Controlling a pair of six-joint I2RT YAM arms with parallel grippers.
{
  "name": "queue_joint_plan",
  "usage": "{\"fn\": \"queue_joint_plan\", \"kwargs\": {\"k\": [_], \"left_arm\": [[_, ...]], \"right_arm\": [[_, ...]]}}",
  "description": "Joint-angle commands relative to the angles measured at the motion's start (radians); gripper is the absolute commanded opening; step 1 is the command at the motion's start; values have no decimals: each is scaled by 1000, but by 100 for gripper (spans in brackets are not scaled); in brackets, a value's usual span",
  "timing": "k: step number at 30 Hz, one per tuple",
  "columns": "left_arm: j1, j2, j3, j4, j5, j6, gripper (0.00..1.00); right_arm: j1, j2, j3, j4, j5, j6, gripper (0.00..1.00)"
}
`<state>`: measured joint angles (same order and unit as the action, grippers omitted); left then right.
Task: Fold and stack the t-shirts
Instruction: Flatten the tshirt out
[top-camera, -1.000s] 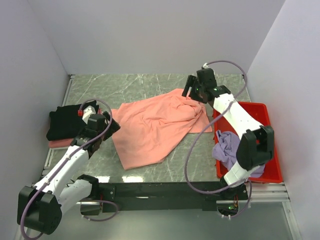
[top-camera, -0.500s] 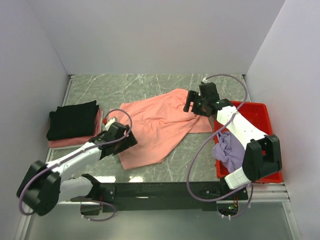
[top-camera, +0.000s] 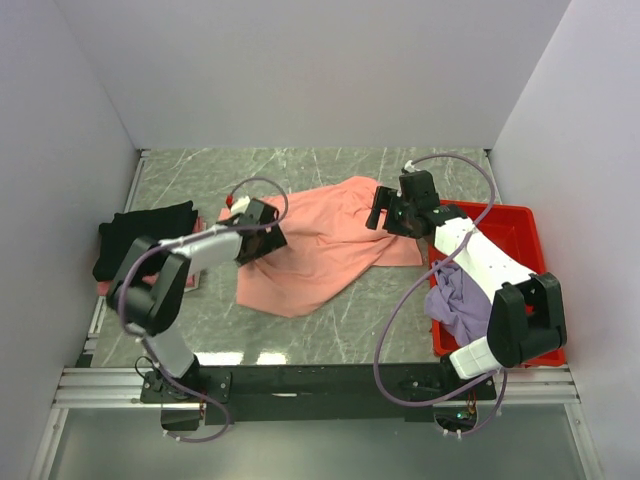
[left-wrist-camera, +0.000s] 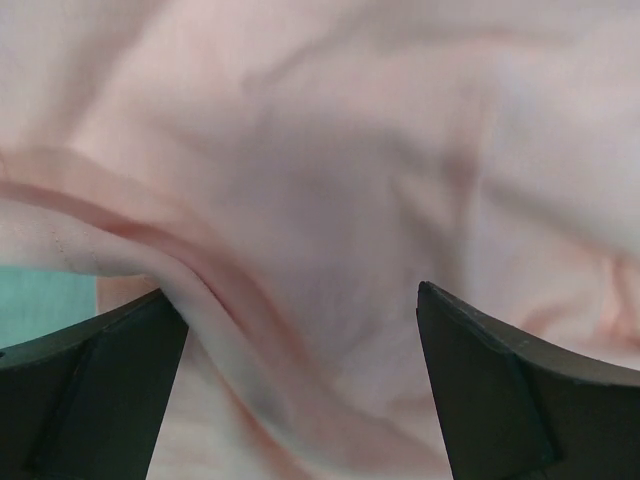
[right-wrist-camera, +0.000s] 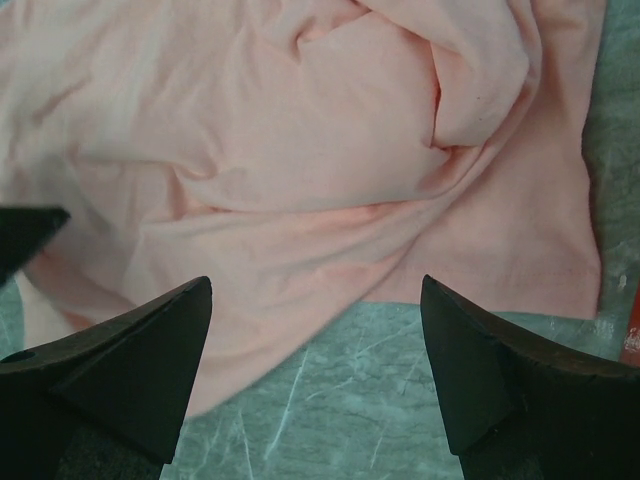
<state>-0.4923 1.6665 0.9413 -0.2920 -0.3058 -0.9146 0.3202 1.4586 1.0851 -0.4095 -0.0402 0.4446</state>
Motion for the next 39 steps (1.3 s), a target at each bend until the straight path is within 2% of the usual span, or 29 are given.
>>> {"fn": "queue_joint_plan", "kwargs": {"k": [1,6,8,11,14,19,23,28,30,32,34,39], "left_arm": [[66,149,131,16,-50,95,99],[142,311,352,14,-7,174,100],[152,383,452,-36,-7,187,99],[149,380,482,-53,2,201,99],[146,247,391,-16,14,194,100],[129,-35,231,-59,-42,137,99],[129,-217,39,-137,-90,7,99],[127,-427,-186,-154,-15,-82,100],[127,-490,-220,-159,-13,-104,100],[127,-513,-251,-157,-19,-109,99],[127,-508,-262,-156,-22,-119,95],[129,-400,-250,-133,-35,-150,89]], "right_arm": [[2,-37,-7,32,2,-23,91],[2,-32,-8,37,5,-24,91],[0,-27,-10,37,-3,-23,91],[2,-26,-19,41,-21,-24,91],[0,-33,-24,38,-20,-18,91],[5,-76,-51,46,-21,-3,91],[13,-110,-82,40,-7,5,91],[19,-156,-139,34,19,26,91],[17,-173,-160,26,25,35,91],[19,-181,-183,26,23,37,91],[19,-188,-195,28,26,39,91],[19,-195,-215,21,26,40,91]]}}
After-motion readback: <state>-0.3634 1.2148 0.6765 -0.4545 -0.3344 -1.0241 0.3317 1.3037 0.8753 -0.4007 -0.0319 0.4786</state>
